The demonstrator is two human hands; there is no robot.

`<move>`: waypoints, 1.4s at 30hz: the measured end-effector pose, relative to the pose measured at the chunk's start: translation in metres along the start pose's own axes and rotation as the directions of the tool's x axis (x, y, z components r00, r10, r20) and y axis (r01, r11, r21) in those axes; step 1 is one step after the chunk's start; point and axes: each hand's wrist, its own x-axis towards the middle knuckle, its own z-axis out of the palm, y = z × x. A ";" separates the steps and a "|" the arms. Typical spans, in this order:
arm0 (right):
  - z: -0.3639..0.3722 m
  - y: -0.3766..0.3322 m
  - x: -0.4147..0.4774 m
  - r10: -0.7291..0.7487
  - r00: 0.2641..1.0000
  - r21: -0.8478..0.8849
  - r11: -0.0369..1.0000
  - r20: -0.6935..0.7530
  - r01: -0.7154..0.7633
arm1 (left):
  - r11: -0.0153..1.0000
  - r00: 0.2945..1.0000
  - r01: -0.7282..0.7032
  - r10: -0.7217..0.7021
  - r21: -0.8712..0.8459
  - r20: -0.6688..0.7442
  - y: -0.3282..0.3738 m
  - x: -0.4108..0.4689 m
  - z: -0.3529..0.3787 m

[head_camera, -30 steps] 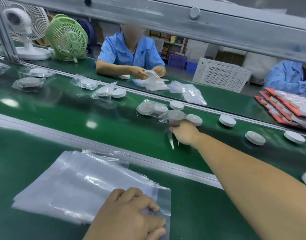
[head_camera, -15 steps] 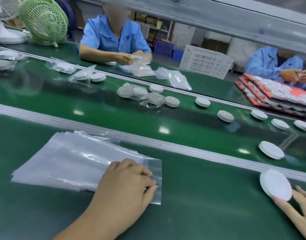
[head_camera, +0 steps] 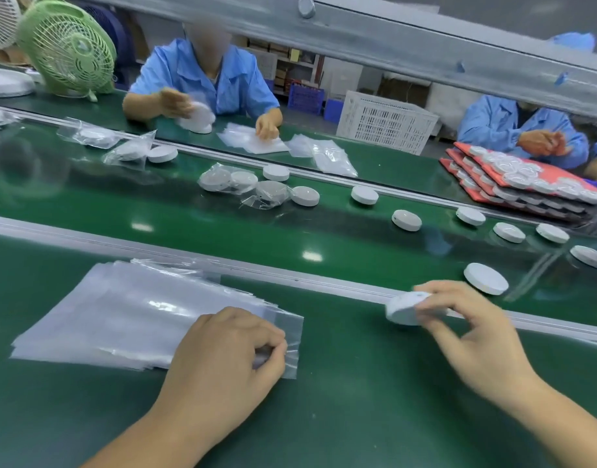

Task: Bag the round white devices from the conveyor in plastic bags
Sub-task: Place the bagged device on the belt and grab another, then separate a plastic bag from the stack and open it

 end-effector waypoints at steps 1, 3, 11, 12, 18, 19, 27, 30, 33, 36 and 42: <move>0.009 -0.013 -0.001 -0.173 0.984 0.001 0.985 0.034 0.173 | 0.999 1.000 0.029 -0.029 -0.036 -0.010 0.001 0.001 -0.001; 0.028 -0.034 -0.003 -0.414 0.907 0.023 0.910 0.078 0.414 | 0.986 0.997 0.081 -0.083 -0.147 -0.009 0.002 0.001 -0.002; 0.083 -0.074 -0.002 -0.219 0.965 0.386 0.885 -0.144 0.258 | 0.726 0.981 0.178 -0.188 -0.665 0.058 0.011 0.003 -0.011; 0.086 -0.078 -0.002 -0.104 0.984 0.465 0.871 -0.144 0.160 | 0.649 0.982 0.189 -0.144 -0.737 0.125 0.012 0.003 -0.014; 0.104 -0.099 0.001 0.027 0.999 0.581 0.813 0.023 -0.035 | 0.638 0.971 0.090 -0.226 -0.764 -0.075 0.022 0.003 -0.001; 0.105 -0.102 0.004 0.038 0.995 0.603 0.793 0.095 -0.088 | 0.635 0.951 0.074 -0.278 -0.769 -0.138 0.023 0.004 0.002; 0.128 -0.053 0.104 0.201 0.964 0.181 0.956 0.173 -0.231 | 0.897 0.939 0.096 -0.225 -0.432 -0.259 -0.013 0.022 0.001; 0.142 -0.013 0.183 0.604 0.789 0.340 0.722 0.114 -0.602 | 0.994 0.965 -0.112 0.108 -0.005 -0.240 -0.036 0.025 0.001; 0.152 0.018 0.238 0.742 0.610 0.425 0.475 0.277 -0.771 | 0.968 0.969 -0.220 0.231 0.117 -0.084 -0.044 0.027 0.008; 0.162 0.028 0.251 0.714 0.596 0.319 0.505 0.368 -0.802 | 0.966 0.971 -0.239 0.238 0.095 0.021 -0.044 0.027 0.014; 0.137 0.024 0.217 0.530 0.802 0.079 0.819 0.276 -0.568 | 0.953 0.957 -0.290 0.287 0.086 0.043 -0.035 0.027 0.017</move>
